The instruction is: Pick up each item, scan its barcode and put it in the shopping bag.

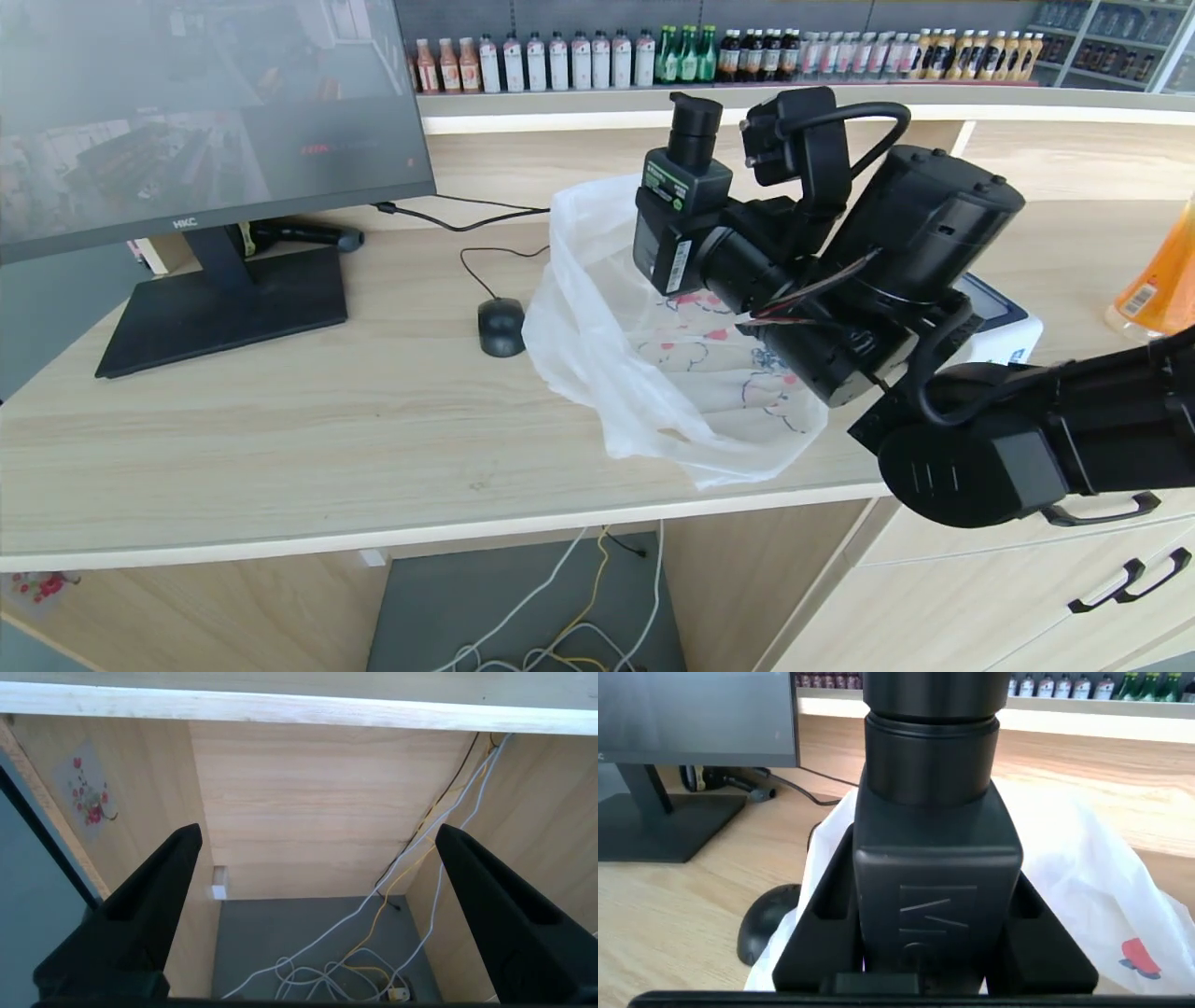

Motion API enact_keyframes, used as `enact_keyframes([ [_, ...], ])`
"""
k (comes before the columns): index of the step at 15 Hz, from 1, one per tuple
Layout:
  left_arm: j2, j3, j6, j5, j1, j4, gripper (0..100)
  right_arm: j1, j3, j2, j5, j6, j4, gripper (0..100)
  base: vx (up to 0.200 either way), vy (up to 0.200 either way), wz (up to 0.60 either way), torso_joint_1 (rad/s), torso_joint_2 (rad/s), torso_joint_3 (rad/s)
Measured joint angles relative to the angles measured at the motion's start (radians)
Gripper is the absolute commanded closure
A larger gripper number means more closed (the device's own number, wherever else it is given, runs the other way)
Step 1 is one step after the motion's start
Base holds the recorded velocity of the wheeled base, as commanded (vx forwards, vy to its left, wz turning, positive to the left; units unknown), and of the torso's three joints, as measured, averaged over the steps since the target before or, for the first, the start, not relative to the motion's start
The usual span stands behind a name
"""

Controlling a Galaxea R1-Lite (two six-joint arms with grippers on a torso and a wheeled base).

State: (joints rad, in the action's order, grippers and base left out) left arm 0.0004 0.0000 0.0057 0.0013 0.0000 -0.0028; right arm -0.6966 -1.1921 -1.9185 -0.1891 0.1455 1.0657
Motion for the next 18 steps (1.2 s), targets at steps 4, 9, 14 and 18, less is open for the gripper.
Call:
enact_keyframes([
  [4, 0.000, 0.000, 0.000, 0.000, 0.000, 0.000, 0, 0.003, -0.001, -0.037, 0.001, -0.001, 0.002, 100, 0.000, 0.000, 0.00, 0.000, 0.00, 0.000],
  [9, 0.000, 0.000, 0.000, 0.000, 0.000, 0.000, 0, 0.010, -0.011, -0.065, 0.007, -0.007, 0.004, 100, 0.000, 0.000, 0.00, 0.000, 0.00, 0.000],
  [14, 0.000, 0.000, 0.000, 0.000, 0.000, 0.000, 0, 0.040, -0.011, -0.123, 0.022, -0.016, 0.044, 100, 0.000, 0.000, 0.00, 0.000, 0.00, 0.000],
  [18, 0.000, 0.000, 0.000, 0.000, 0.000, 0.000, 0, 0.060, -0.011, -0.172, 0.024, -0.026, 0.087, 100, 0.000, 0.000, 0.00, 0.000, 0.00, 0.000],
])
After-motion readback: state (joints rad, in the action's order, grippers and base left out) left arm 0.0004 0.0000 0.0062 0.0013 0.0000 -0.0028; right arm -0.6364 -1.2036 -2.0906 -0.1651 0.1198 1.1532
